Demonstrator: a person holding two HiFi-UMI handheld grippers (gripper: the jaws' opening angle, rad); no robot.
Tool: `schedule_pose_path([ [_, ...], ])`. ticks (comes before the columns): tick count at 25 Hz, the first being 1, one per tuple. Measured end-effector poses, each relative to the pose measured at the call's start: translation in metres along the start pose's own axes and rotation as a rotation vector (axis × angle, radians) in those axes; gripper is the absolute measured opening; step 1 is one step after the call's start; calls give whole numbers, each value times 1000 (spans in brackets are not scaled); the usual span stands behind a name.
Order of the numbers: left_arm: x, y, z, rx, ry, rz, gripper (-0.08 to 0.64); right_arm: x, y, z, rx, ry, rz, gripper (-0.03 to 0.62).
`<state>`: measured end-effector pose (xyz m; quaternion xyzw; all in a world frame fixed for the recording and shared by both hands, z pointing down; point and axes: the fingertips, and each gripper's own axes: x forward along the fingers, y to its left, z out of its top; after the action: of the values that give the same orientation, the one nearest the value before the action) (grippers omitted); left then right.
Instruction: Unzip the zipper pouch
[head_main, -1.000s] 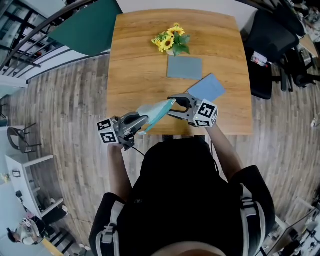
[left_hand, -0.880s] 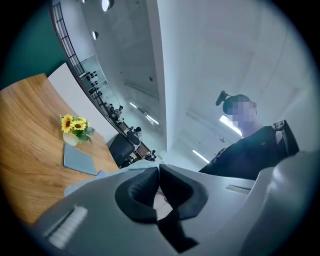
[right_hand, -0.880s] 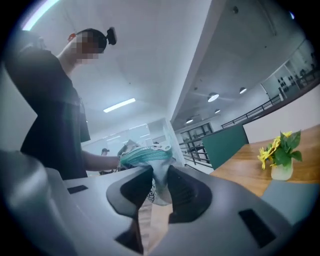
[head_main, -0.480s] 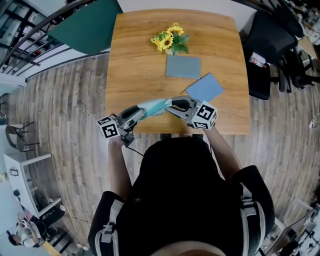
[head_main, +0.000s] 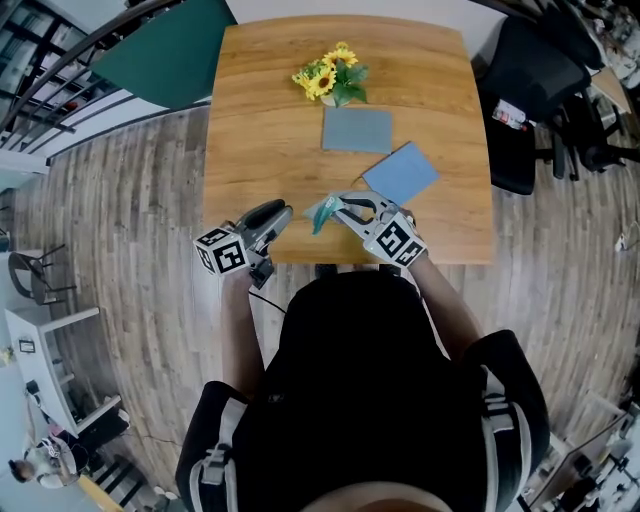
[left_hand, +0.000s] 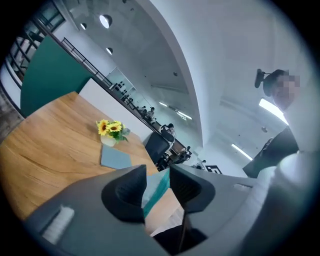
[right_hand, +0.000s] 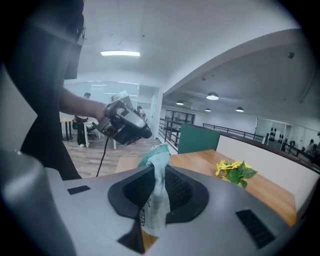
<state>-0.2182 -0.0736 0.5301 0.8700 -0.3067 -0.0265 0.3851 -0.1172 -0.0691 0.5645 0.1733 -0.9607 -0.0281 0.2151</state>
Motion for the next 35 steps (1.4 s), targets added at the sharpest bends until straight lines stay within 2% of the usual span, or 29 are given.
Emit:
schedule_pose_path([
  [5, 47, -44, -17, 16, 60, -93, 130, -14, -13, -9, -95, 51, -113, 64],
  [7, 63, -56, -25, 36, 85, -92, 132, -18, -19, -11, -138, 68, -151, 64],
  [10, 83, -65, -30, 89, 100, -46, 138, -22, -22, -15, -204, 96, -173, 64],
  [13, 95, -68, -28, 239, 127, 20, 138, -24, -20, -19, -251, 118, -155, 64],
  [16, 106, -70, -30, 407, 212, 74, 158, -29, -18, -22, -265, 120, -133, 64],
  [22, 130, -79, -40, 553, 317, 96, 158, -34, -18, -25, -275, 117, -122, 64],
  [24, 134, -77, -42, 588, 339, 125, 148, -35, -21, -26, -268, 110, -125, 64],
  [27, 135, -75, -41, 637, 344, 167, 85, -40, -26, -28, -246, 102, -133, 64],
  [33, 134, -78, -43, 625, 324, 180, 48, -47, -30, -32, -248, 103, -134, 64],
  [35, 134, -79, -44, 659, 327, 192, 60, -47, -28, -33, -263, 106, -127, 64],
])
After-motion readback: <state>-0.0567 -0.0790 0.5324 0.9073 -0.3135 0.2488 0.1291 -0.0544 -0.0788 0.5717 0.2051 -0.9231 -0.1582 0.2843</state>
